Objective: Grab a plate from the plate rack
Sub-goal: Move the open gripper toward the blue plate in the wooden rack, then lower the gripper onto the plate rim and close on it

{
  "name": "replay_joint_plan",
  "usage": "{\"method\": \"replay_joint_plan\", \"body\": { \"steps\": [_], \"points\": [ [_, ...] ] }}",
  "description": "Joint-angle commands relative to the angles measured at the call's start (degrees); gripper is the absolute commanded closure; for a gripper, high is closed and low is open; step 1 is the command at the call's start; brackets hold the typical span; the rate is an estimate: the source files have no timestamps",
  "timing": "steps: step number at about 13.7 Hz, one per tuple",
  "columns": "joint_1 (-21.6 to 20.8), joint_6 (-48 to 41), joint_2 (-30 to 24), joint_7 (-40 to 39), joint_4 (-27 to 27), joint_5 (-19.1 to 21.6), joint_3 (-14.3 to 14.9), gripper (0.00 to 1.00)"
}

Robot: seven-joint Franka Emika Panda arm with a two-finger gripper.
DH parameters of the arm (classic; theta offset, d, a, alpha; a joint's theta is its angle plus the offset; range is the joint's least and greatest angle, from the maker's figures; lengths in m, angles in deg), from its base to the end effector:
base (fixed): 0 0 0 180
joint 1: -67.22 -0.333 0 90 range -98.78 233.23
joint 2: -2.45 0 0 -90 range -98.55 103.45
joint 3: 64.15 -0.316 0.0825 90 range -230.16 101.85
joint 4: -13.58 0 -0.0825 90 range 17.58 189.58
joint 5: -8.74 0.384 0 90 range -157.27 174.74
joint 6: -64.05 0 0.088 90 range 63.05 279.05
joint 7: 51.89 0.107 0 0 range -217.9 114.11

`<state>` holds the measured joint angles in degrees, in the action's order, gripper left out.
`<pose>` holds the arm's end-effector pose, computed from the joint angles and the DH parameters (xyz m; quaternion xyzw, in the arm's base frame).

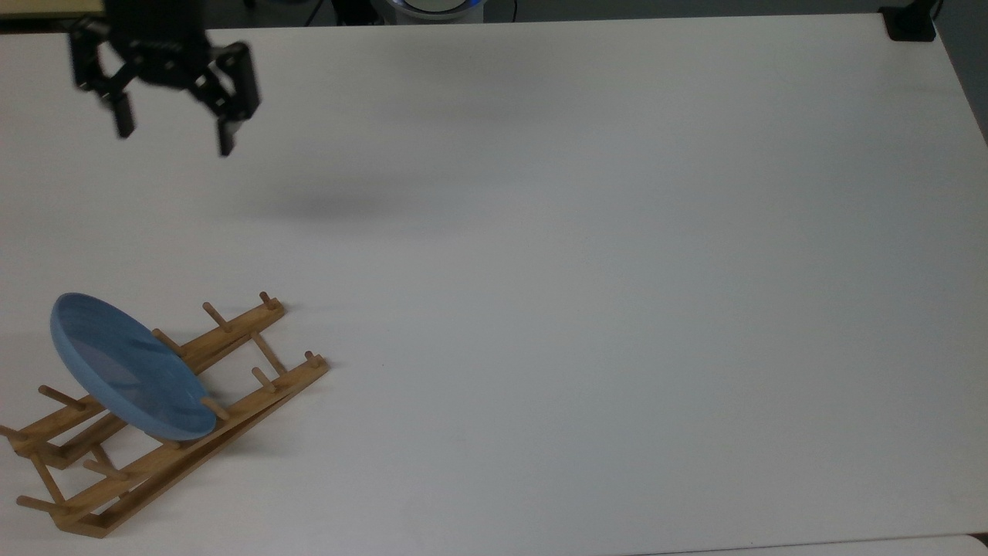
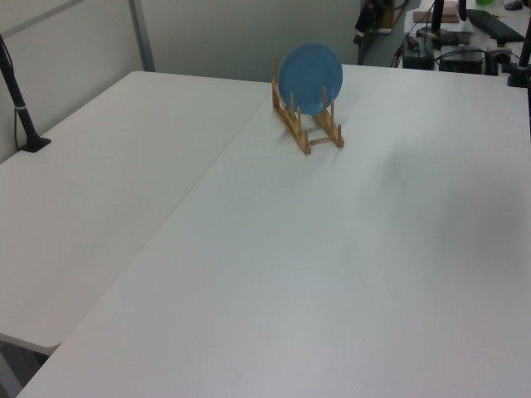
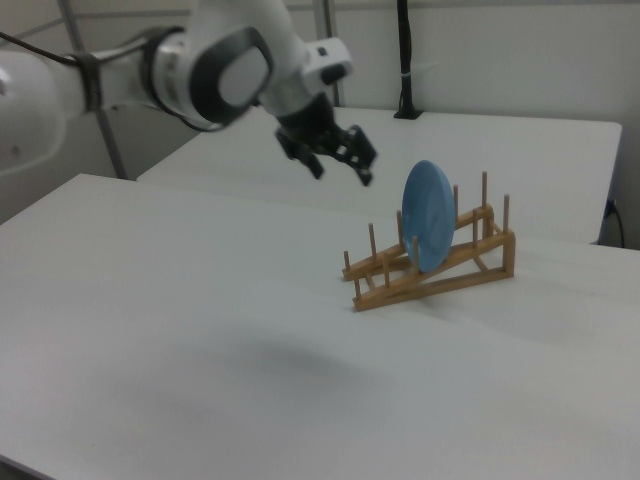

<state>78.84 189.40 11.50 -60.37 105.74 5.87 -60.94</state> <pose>0.6265 -0.1651 0.5769 0.9766 -0.0430 0.1993 0.0689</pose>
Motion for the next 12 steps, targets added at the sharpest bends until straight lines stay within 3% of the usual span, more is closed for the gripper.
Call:
{"method": "replay_joint_plan", "body": {
  "steps": [1, 2, 5, 7, 11, 12],
  "points": [
    [3.05, 9.46, 6.66, -4.53, -3.9, -2.58, -0.05, 0.0],
    [3.84, 11.65, 8.42, -4.62, -4.78, -3.37, -0.05, 0.0],
    [4.99, 22.81, 13.26, -4.45, -5.67, -8.81, -0.05, 0.13],
    [5.16, 27.83, 15.55, -4.18, -5.67, -9.7, -0.05, 0.21],
    [5.16, 32.23, 18.1, -4.1, -5.67, -10.49, 0.04, 0.62],
    [5.16, 32.94, 18.46, -4.09, -5.76, -10.49, 0.04, 0.62]
  ]
}}
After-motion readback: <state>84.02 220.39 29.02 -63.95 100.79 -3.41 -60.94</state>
